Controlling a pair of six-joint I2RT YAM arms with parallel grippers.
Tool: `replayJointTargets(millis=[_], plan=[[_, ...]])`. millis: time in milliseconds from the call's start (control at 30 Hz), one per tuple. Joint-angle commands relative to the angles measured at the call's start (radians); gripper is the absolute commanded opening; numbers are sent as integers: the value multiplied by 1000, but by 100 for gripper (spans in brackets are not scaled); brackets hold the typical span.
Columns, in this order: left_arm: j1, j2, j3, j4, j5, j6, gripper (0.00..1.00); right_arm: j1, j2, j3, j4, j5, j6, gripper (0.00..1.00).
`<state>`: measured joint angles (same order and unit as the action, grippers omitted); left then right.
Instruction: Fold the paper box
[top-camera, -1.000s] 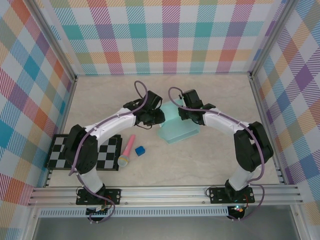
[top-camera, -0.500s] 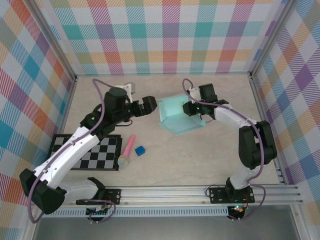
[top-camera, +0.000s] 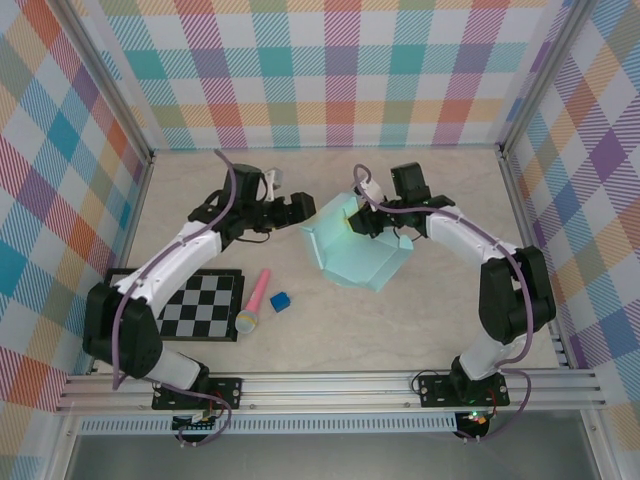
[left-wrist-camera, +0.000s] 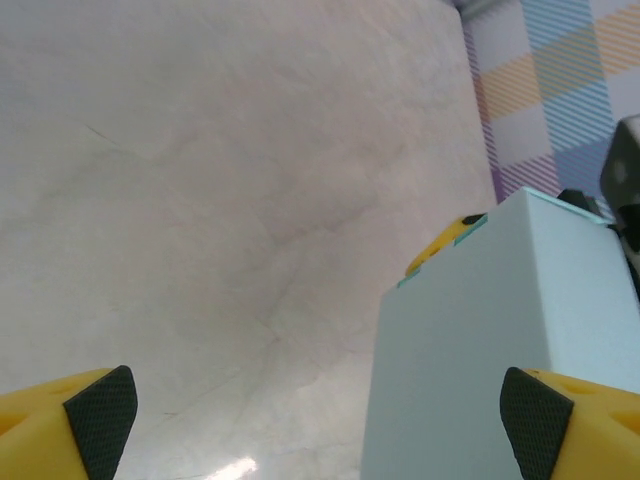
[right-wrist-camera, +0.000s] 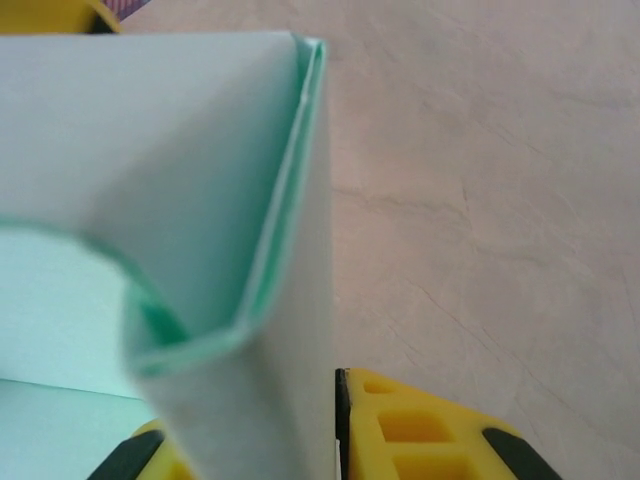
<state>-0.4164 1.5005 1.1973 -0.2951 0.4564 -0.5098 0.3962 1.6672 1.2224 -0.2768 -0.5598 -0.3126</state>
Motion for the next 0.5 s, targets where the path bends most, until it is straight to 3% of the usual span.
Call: replayJointTargets(millis=[0,467], plan=[[-14,18,20,111,191,-56,95,30,-14,38,-39,-15,-84,17],[-79,170,-51,165,139,-172,93,128,72,34,21,245,-98,19]])
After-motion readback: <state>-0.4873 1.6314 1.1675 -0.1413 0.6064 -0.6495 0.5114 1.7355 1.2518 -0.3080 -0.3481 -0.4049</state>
